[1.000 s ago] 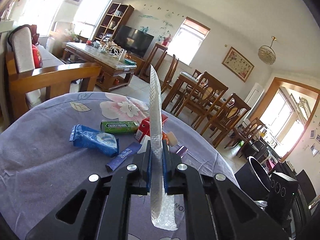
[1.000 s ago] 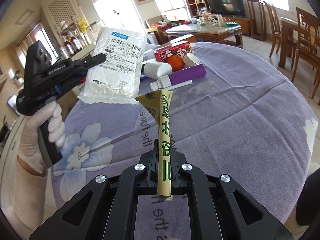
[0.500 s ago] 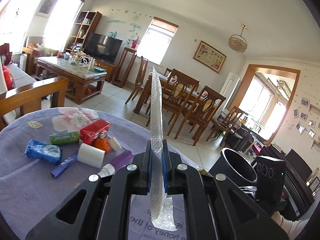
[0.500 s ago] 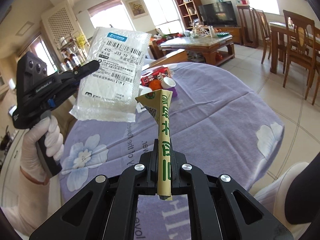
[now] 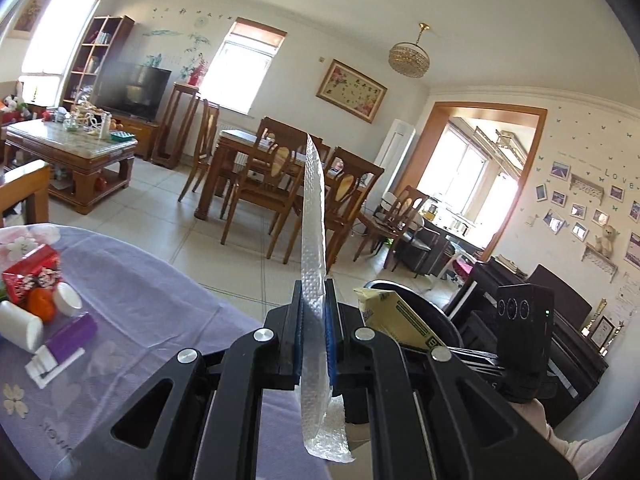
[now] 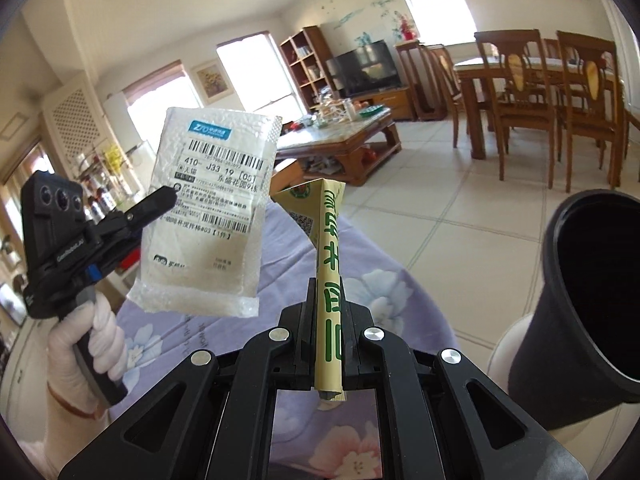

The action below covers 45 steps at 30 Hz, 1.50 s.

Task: Collect trash
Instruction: 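Carry the bag and pouch to the black bin and release both inside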

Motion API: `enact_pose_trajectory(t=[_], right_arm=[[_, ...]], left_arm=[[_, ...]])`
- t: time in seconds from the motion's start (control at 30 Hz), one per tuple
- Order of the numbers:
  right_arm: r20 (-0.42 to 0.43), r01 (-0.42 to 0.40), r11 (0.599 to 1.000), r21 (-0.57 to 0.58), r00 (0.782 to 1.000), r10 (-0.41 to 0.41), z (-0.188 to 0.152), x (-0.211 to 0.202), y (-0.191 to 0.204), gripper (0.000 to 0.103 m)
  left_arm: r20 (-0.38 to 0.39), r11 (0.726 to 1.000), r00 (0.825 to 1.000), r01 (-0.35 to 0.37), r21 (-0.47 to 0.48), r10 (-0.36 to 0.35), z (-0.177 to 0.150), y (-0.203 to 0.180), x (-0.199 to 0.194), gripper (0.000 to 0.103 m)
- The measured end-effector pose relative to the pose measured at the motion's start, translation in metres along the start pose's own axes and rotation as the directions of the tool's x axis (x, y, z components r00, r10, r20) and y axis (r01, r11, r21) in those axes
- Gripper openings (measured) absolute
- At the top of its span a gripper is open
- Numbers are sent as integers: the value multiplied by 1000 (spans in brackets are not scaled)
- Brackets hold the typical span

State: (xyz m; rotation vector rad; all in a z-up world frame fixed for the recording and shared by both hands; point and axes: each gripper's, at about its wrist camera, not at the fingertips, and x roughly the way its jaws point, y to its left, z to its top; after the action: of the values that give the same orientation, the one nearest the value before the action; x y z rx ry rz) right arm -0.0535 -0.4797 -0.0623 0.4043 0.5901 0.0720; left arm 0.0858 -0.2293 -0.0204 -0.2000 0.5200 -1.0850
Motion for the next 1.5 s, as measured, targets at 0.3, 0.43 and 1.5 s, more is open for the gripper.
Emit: enact_pose_trajectory(t=[0.3,0.43,1.5], right_arm=[[109,146,976,159,980,-164,0,-73,-101,7],[148,208,951,230,958,-245,-4,-101,-145,7],[107,333,827,454,901,-421,-46,-103,-267,53]], left_arm=[[-75,978,975,206,-45,-209,-18,-53,98,10],[-112,952,948,287,-108,-299,-28,-72,146,10],[-327,980,923,187,-74,-201,-77,-117,264,57]])
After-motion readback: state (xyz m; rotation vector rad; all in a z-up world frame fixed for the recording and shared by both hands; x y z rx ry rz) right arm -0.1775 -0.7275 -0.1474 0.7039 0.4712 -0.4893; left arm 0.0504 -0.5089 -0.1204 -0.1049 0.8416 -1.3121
